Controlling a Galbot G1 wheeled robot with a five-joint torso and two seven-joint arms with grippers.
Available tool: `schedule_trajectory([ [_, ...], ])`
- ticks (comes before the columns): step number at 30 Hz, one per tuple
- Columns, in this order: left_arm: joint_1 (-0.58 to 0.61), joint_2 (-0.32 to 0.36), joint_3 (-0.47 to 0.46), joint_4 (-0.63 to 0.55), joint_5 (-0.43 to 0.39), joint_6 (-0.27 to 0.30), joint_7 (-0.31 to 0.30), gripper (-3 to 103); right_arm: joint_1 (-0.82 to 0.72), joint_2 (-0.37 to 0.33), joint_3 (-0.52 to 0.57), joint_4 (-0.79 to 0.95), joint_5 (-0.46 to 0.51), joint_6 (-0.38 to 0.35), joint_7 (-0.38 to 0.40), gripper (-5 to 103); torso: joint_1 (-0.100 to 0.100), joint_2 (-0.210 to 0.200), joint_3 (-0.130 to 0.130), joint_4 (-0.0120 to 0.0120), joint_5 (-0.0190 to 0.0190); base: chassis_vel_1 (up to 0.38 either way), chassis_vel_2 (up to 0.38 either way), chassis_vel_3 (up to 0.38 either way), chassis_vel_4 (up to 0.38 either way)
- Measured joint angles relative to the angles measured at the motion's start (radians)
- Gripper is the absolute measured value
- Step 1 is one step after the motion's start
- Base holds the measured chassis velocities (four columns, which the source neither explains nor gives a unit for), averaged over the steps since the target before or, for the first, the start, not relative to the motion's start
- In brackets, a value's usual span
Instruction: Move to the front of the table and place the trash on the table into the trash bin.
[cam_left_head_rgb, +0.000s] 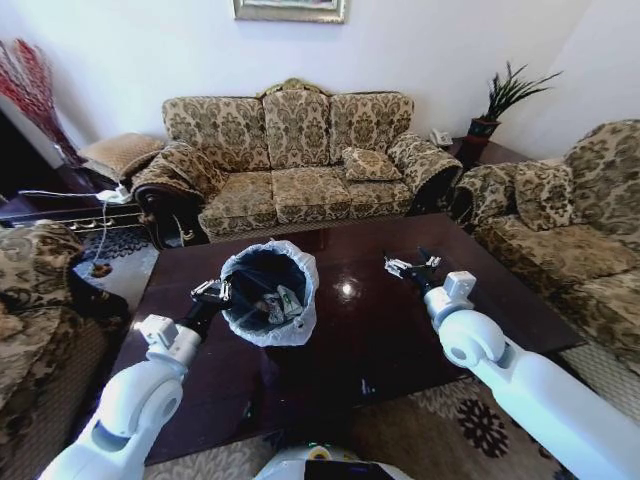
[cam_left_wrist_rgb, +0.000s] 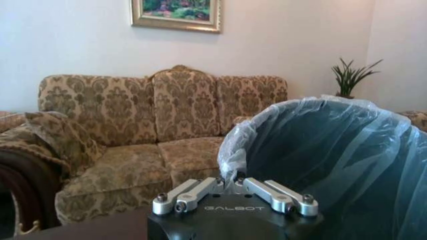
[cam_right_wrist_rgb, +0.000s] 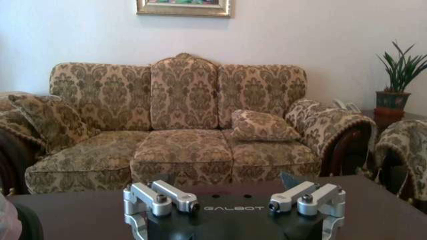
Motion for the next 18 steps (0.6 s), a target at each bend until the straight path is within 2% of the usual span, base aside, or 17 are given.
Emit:
schedule_trajectory([
  [5, 0.000, -0.003, 0.000, -0.002, -0.001, 0.000, 0.000, 3, 0.000, 0.006, -0.002, -0.003, -0.001, 0.001, -0.001, 100, 0.000, 0.000, 0.000, -0.0005, 0.0003, -0.271, -0.270, 0.281, 0.266],
  [8, 0.001, -0.005, -0.001, -0.004, -0.001, 0.000, 0.005, 3, -0.005, 0.009, 0.000, -0.015, -0.006, 0.002, -0.001, 100, 0.000, 0.000, 0.000, 0.0000, 0.0001, -0.317, -0.306, 0.320, 0.301],
  [18, 0.006, -0.023, 0.005, -0.006, 0.012, 0.008, 0.034, 3, -0.048, 0.023, 0.031, -0.020, -0.005, 0.008, -0.002, 100, 0.000, 0.000, 0.000, -0.0002, 0.0001, -0.333, -0.350, 0.366, 0.374],
])
